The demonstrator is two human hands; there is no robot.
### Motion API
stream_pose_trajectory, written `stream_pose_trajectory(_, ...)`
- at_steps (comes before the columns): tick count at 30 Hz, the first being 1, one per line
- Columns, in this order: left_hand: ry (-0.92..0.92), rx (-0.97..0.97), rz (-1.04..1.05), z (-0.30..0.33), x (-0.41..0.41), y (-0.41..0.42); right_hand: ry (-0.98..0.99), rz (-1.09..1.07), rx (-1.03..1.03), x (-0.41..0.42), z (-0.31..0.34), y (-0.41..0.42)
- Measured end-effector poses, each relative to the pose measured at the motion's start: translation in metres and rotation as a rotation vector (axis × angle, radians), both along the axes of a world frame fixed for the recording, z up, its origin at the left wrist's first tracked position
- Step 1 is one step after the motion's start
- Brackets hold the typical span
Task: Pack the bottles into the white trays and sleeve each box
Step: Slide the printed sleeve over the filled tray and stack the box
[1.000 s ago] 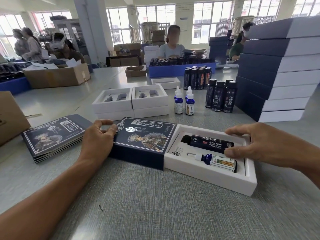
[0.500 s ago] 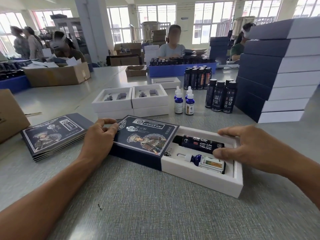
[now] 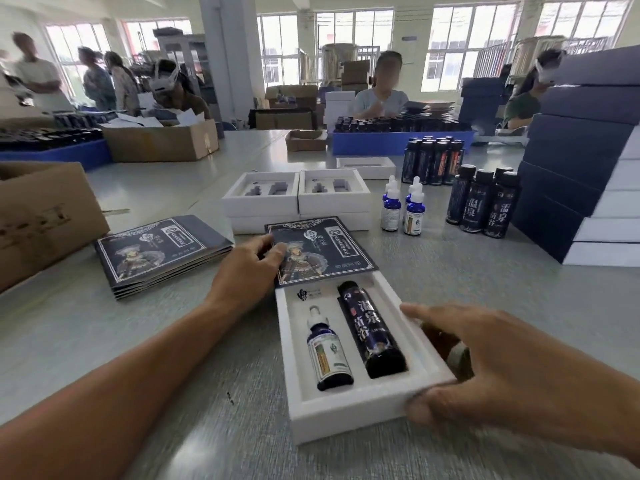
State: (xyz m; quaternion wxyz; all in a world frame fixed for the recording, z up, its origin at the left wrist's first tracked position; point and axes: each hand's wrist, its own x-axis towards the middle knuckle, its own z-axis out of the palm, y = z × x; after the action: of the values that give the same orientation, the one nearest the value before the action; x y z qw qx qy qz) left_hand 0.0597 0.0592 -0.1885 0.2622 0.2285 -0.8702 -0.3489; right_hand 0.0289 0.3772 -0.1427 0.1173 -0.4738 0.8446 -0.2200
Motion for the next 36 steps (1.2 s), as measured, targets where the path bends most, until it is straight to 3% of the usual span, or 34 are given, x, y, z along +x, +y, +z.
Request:
stream_pose_trajectory(4, -0.043, 0.053, -0.047, 0.0, -0.001, -0.004, -0.031, -0.007, -0.065, 0.004, 0.001, -0.003)
stream_pose_trajectory(17, -0.085, 0.022, -0.145, 0.0, -0.007, -0.002, 0.142, -0.104, -0.134, 0.001, -0.015, -0.022)
stream_pose_trajectory(25, -0.084, -0.049, -0.165, 0.002, 0.0, 0.007, -0.017, -0.055, -0.099, 0.001, -0.006, -0.016)
stream_pose_trajectory(36, -0.09, -0.047, -0.216, 0.002, 0.002, 0.017, -0.034, -0.107, -0.11, -0.008, -0.016, -0.014)
